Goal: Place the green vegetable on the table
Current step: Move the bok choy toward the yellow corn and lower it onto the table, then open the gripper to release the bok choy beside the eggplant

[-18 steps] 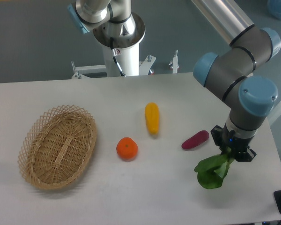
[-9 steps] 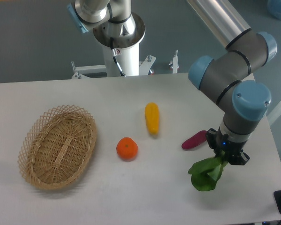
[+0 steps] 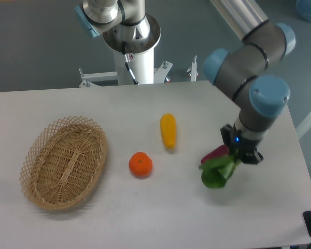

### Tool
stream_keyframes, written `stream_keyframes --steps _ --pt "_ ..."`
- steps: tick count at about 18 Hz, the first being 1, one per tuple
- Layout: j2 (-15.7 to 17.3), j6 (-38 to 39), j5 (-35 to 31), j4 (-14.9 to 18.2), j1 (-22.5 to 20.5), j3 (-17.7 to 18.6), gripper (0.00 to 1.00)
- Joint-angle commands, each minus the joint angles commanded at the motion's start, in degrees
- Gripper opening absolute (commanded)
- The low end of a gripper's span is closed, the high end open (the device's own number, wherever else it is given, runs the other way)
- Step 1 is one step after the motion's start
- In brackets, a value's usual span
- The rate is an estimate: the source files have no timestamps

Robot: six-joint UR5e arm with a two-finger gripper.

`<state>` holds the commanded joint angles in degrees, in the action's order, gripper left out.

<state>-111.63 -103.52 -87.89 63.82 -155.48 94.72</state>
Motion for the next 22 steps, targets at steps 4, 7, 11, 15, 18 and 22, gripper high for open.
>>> stream_keyframes --steps 4,7,11,15,18,22 --pt "1.67 -2.03 -0.35 -1.86 0.52 5.63 0.12" --pt "2.56 -2.47 -0.44 -2.03 0.52 8.02 0.23" --pt "2.64 -2.3 -0.18 -2.03 0.52 8.29 0.58" --pt "3.0 -1.07 -0.44 -1.86 0.7 7.32 1.0" --pt "2.47 -1.06 -0.79 -2.04 0.35 3.65 1.0" --pt "0.98 -0.1 -0.35 -2.21 0.35 -0.66 1.0"
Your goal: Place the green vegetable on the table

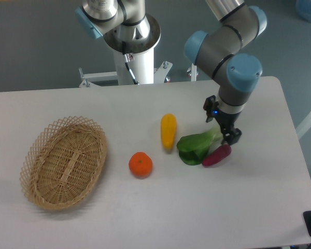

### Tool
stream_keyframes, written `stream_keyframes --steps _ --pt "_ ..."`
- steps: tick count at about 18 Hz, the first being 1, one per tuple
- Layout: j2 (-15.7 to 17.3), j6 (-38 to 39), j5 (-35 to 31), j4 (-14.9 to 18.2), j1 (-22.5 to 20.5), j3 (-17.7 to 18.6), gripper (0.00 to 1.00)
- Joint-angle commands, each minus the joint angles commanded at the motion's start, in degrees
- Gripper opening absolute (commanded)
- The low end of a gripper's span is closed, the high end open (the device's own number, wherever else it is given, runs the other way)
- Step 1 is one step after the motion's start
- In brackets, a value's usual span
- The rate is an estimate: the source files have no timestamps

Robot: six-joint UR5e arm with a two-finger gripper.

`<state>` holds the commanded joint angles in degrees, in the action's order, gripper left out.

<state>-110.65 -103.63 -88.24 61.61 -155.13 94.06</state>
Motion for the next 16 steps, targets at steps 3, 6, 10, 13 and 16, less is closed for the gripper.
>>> stream_keyframes --steps 3,6,10,13,16 --pt "-2.72 0.18 0.0 0.35 -0.35 -6.23 1.0" --pt "-7.03 3.06 0.0 2.45 -0.26 -13.7 1.0" --pt "-12.04 7.65 0.09 5.79 0.0 -21.8 1.0" --pt "-13.97 7.74 -0.18 7.37 0.0 -26.02 1.0" --pt "-15.47 7.74 -0.26 9.49 0.0 -28.75 1.0"
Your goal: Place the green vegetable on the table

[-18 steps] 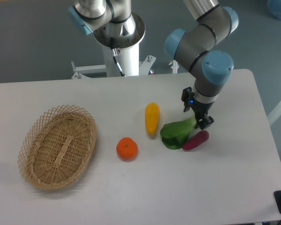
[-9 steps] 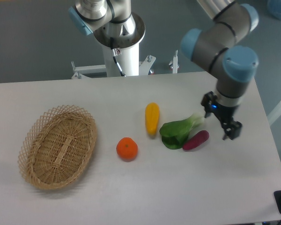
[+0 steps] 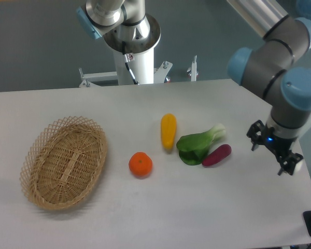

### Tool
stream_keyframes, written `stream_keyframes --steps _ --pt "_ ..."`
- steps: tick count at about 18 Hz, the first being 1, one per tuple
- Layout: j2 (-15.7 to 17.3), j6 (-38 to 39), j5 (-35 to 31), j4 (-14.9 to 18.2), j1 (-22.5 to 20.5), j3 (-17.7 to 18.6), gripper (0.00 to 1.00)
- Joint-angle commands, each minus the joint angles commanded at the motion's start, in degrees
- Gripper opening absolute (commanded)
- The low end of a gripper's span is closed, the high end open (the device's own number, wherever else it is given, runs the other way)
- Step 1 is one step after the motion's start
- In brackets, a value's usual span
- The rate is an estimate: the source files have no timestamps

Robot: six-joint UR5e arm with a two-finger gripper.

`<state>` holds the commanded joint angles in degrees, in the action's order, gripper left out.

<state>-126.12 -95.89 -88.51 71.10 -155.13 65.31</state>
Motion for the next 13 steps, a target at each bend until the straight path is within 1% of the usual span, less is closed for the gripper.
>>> stream_keyframes --steps 2,4,7,8,13 --pt "-0.79 0.87 0.0 0.18 0.0 -1.23 1.0" --pt "-2.46 5.25 0.35 0.53 0.0 -3.51 1.0" --pt "-4.57 6.85 0.09 3.77 0.0 -7.47 1.0" --pt "-4.83 6.77 0.09 4.04 0.0 -8.0 1.0" --pt "-5.1 6.85 0.0 4.04 0.0 -8.36 1.0"
